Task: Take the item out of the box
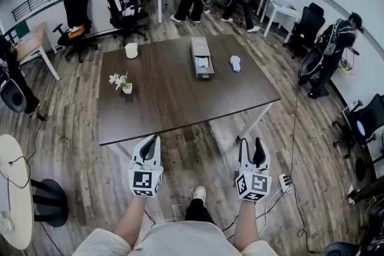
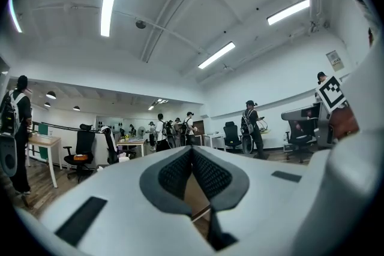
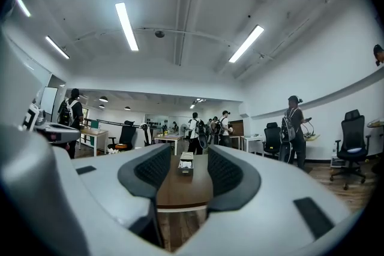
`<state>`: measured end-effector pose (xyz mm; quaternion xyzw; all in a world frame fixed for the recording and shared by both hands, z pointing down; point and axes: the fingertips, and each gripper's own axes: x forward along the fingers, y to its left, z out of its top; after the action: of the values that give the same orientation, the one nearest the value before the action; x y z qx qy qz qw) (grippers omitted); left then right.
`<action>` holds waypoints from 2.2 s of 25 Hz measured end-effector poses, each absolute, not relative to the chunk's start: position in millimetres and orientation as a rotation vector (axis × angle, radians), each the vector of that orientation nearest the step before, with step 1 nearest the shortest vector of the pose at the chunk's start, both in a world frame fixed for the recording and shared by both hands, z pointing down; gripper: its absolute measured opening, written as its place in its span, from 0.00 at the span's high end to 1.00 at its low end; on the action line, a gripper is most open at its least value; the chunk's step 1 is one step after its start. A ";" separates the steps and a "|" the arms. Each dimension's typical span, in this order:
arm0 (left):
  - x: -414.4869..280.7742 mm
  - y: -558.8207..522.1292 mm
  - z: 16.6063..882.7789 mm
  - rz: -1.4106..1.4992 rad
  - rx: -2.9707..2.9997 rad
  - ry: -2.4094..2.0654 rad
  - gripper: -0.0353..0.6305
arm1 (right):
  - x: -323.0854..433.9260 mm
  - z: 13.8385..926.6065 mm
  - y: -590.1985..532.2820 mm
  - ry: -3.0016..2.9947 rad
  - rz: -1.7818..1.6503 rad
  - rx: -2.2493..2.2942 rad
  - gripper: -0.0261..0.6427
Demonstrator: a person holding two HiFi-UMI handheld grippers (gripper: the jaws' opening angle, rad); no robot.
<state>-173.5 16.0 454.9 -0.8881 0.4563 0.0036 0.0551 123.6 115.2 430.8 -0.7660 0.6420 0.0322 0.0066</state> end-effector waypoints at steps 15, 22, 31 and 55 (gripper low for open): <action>-32.4 -83.0 448.1 -0.041 -2.724 1.320 0.94 | 255.6 435.9 28.6 1.951 0.036 -2.416 0.67; 23.4 -122.6 449.8 -0.073 -2.724 1.289 0.94 | 313.0 442.6 0.2 1.903 0.002 -2.435 0.67; 52.5 -169.4 441.9 -0.050 -2.699 1.351 0.94 | 350.0 436.9 -39.4 1.942 0.020 -2.417 0.67; 45.8 -368.9 441.7 0.006 -2.669 1.367 0.94 | 340.2 418.0 -248.6 2.005 0.105 -2.408 0.67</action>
<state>45.8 -368.9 441.7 -0.8877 0.4548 0.0021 0.0715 340.2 -248.6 418.0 -0.7680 0.6395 0.0336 0.0034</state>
